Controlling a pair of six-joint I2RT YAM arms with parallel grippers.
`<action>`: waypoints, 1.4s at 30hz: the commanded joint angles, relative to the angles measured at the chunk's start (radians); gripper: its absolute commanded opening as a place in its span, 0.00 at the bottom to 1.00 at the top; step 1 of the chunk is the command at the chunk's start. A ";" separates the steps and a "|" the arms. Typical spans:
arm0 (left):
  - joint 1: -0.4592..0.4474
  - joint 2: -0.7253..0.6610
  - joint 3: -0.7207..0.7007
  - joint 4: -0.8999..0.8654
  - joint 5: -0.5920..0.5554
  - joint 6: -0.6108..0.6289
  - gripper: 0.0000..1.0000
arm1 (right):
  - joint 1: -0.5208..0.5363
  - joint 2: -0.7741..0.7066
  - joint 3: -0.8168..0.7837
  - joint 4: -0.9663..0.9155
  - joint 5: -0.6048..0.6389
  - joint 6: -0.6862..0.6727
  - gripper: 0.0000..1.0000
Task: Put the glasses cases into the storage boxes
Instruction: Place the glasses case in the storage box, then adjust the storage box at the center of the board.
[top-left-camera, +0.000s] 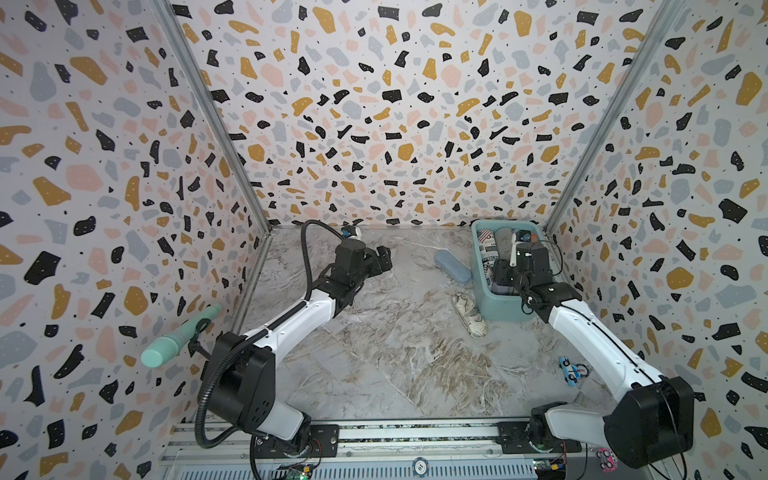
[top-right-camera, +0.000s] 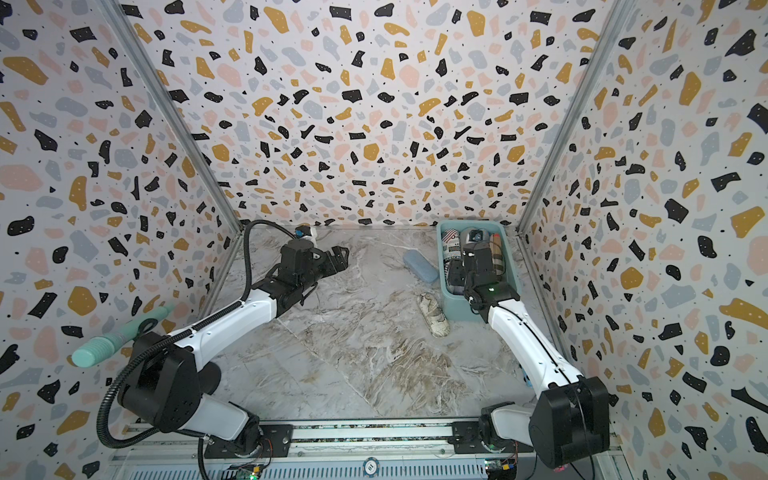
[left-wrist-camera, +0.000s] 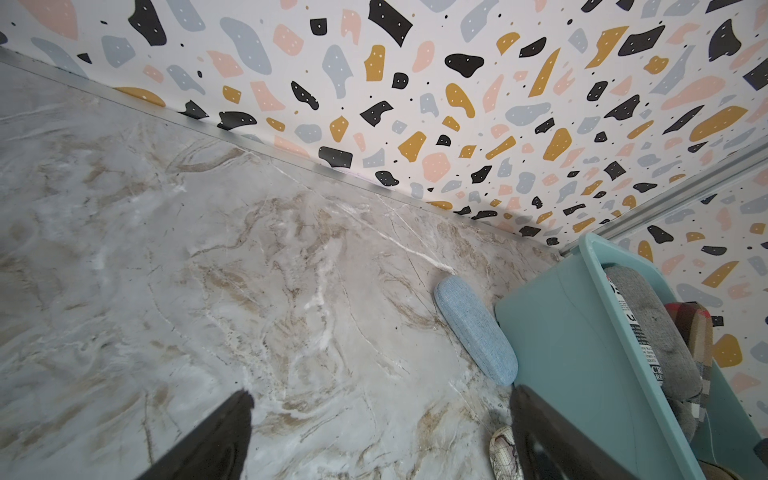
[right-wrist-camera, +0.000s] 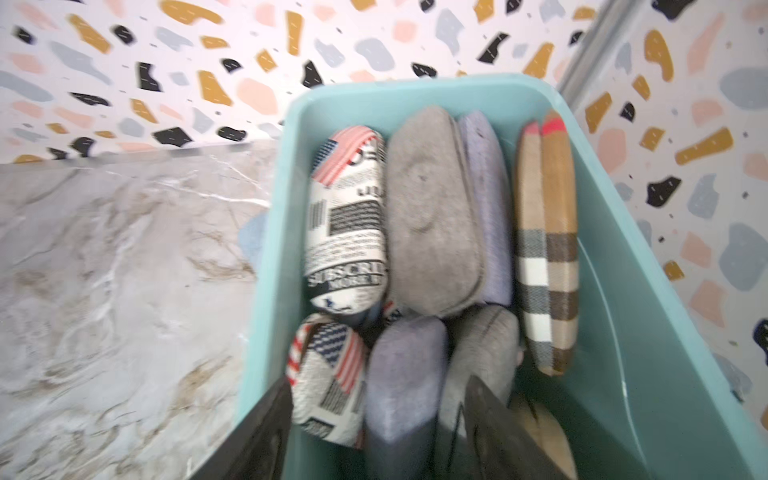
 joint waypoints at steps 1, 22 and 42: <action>0.004 -0.020 0.007 0.016 -0.021 0.012 0.97 | 0.111 -0.020 0.057 -0.008 0.017 -0.015 0.63; 0.006 -0.015 0.017 -0.012 -0.066 0.012 0.97 | 0.370 0.301 -0.010 0.019 0.093 0.046 0.63; 0.006 -0.005 0.018 -0.004 -0.040 0.005 0.97 | 0.223 0.289 -0.059 -0.102 0.036 0.011 0.85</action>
